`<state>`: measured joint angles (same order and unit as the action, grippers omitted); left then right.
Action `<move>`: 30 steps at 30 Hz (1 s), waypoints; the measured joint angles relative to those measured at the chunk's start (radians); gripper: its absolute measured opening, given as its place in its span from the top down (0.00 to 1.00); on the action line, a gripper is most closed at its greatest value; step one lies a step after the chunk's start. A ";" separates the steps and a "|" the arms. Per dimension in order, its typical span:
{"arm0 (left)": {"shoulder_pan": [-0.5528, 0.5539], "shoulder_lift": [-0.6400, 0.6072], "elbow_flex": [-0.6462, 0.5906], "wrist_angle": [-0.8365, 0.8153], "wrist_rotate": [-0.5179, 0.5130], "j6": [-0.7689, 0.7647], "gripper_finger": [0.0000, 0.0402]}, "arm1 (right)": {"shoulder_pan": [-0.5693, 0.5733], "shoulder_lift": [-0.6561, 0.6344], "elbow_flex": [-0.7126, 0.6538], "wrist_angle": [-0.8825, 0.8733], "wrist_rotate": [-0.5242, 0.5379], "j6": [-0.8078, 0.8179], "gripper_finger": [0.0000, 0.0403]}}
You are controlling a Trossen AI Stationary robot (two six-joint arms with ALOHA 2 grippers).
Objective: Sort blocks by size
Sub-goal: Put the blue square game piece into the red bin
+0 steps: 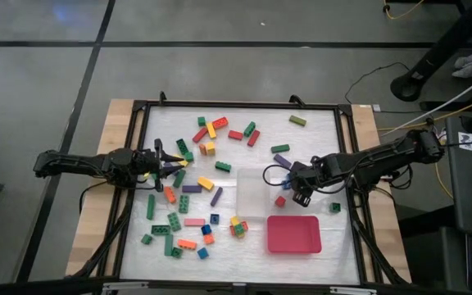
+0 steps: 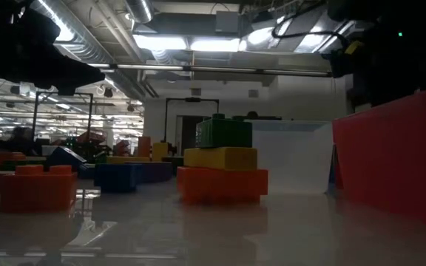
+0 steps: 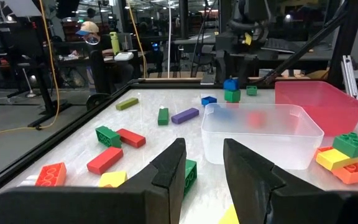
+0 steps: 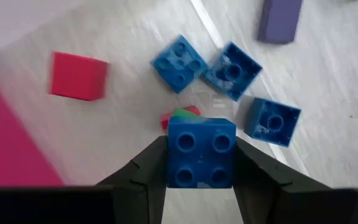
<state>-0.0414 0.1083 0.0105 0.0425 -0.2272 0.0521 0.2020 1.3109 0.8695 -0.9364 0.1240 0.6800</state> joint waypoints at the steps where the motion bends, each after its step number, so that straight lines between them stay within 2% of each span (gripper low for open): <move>1: 0.000 0.000 0.000 0.000 0.000 0.000 0.76 | 0.000 0.000 0.014 -0.003 -0.004 -0.008 0.64; 8: 0.000 0.000 0.000 0.000 0.000 0.000 0.76 | 0.000 0.000 0.112 -0.002 -0.098 -0.099 0.65; 16: 0.000 0.000 0.000 0.000 0.000 0.000 0.76 | 0.014 0.000 0.135 0.123 -0.359 -0.183 0.64; 20: 0.000 0.000 0.000 0.000 0.000 0.000 0.76 | 0.065 0.000 0.135 0.185 -0.436 -0.192 0.64; 26: 0.000 0.000 0.000 0.000 0.000 0.000 0.76 | 0.174 0.000 0.135 0.247 -0.465 -0.190 0.63; 30: 0.000 0.000 0.000 0.000 0.000 -0.001 0.76 | 0.231 0.000 0.135 0.255 -0.422 -0.188 0.59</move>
<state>-0.0414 0.1085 0.0101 0.0425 -0.2270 0.0516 0.4325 1.3109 1.0042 -0.6811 -0.2984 0.4919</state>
